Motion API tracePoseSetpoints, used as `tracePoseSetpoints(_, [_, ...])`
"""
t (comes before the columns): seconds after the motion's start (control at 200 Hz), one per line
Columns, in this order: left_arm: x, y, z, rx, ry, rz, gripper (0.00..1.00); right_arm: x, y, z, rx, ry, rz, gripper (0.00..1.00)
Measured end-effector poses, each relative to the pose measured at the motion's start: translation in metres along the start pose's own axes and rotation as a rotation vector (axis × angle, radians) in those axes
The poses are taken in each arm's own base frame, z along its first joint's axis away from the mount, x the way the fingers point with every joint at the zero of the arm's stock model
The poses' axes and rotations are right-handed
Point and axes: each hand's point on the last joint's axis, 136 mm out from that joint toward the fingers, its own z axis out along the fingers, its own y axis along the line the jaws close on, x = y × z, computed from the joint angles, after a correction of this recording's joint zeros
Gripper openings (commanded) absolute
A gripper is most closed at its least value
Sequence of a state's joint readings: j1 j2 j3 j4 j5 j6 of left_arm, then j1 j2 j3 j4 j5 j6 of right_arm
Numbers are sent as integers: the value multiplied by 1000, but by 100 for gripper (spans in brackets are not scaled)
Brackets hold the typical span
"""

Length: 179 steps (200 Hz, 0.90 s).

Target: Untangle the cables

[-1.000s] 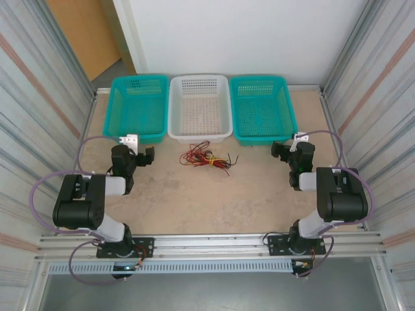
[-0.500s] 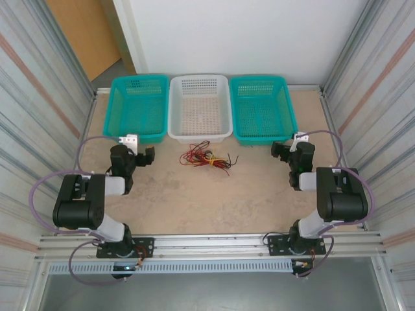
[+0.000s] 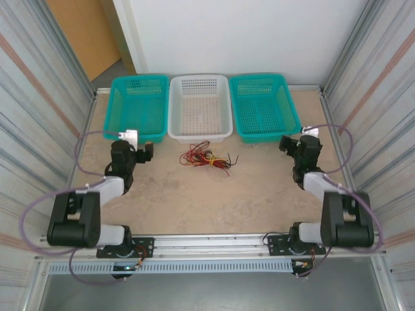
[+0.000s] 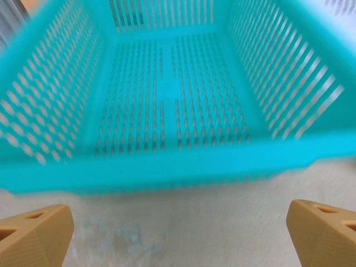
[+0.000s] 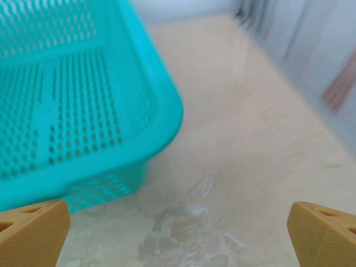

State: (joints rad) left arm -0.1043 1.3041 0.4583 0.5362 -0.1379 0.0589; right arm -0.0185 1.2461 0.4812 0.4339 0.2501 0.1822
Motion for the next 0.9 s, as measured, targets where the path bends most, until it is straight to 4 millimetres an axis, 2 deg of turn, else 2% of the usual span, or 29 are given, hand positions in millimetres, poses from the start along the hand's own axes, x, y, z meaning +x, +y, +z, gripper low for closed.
tracePoseSetpoints(0.09, [-40, -13, -21, -30, -72, 15, 99, -35, -16, -33, 36, -94, 145, 99])
tracePoseSetpoints(0.145, [-58, -27, -31, -30, -70, 23, 98, -42, -36, -46, 75, -114, 252, 99])
tracePoseSetpoints(0.21, [-76, -50, -42, -8, -60, 21, 97, -37, -63, -54, 124, -87, 364, 99])
tracePoseSetpoints(0.266, [-81, -66, -52, 19, -30, -9, 95, -22, -79, -57, 179, -16, 423, 99])
tracePoseSetpoints(0.336, [-77, -76, -66, 53, 33, -83, 92, -10, -69, -61, 176, 96, 423, 99])
tracePoseSetpoints(0.371, [-74, -78, -72, 68, 60, -127, 91, -9, -55, -64, 157, 147, 403, 99])
tracePoseSetpoints(0.436, [-64, -80, -86, 96, 118, -205, 91, -20, -12, -74, 82, 203, 329, 99])
tracePoseSetpoints(0.521, [-52, -88, -107, 150, 184, -289, 90, -37, 69, -103, -84, 221, 209, 99])
tracePoseSetpoints(0.566, [-48, -91, -118, 182, 212, -327, 90, -37, 111, -123, -191, 222, 141, 99])
tracePoseSetpoints(0.586, [-46, -92, -122, 193, 224, -342, 89, -35, 125, -130, -226, 220, 120, 99])
tracePoseSetpoints(0.656, [-41, -93, -133, 220, 270, -385, 87, -12, 175, -163, -388, 256, 41, 100])
tracePoseSetpoints(0.727, [-37, -97, -139, 241, 316, -415, 83, 14, 205, -180, -482, 327, -7, 86])
tracePoseSetpoints(0.787, [-31, -101, -143, 263, 357, -432, 81, 32, 226, -182, -514, 397, -26, 77])
tracePoseSetpoints(0.897, [-20, -108, -149, 293, 423, -459, 81, 65, 268, -175, -544, 515, -80, 70])
